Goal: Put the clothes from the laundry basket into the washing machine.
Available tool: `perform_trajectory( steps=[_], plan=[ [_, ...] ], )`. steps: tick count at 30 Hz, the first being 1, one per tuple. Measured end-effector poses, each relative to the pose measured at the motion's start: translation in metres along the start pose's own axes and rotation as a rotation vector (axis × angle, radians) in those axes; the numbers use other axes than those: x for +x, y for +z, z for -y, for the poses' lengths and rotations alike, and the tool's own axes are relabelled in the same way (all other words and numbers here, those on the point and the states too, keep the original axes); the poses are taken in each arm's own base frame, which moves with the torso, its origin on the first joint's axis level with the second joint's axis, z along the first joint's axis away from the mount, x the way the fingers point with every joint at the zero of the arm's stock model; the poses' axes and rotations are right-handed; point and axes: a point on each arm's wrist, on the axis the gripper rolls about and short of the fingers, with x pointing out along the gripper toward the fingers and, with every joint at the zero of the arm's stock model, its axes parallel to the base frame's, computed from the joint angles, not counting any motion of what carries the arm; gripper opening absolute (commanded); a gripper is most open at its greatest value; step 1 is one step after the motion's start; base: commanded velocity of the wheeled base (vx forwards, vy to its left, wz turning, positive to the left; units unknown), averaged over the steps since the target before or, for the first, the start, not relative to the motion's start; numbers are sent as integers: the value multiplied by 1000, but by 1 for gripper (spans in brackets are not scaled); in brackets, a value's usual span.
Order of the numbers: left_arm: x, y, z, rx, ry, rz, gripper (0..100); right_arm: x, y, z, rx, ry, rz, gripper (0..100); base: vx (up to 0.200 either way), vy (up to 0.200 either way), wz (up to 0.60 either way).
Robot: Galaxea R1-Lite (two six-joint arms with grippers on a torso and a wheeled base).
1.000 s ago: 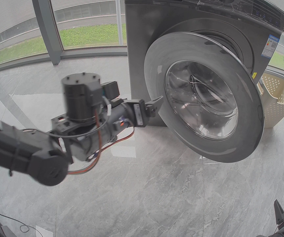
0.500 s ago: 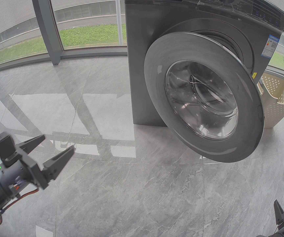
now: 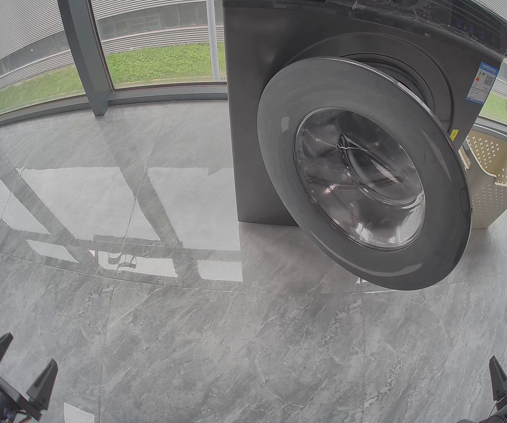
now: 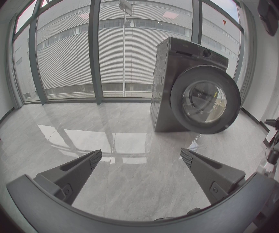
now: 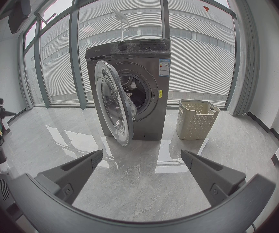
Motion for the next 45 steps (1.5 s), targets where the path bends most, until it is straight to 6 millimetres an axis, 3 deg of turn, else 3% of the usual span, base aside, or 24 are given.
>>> perform_trajectory(
  steps=[6,13,18,27,36,45],
  plan=[
    [-19,-28,1,-1,84,21,100,-2,10,0,21,0,66,100,0,0,0],
    [-26,-32,2,0,130,95,100,-16,51,0,53,28,151,100,0,0,0],
    [-27,-33,3,1,131,115,100,-13,57,-2,57,111,70,100,0,-80,0],
    [-28,-33,3,6,133,124,100,20,74,-3,3,164,-59,100,0,-200,0],
    [-28,-33,3,10,132,125,100,68,95,-6,-29,269,-135,100,0,-200,0],
    [-28,-33,3,10,130,125,100,110,112,-28,-33,480,-168,100,0,-89,0]
  ],
)
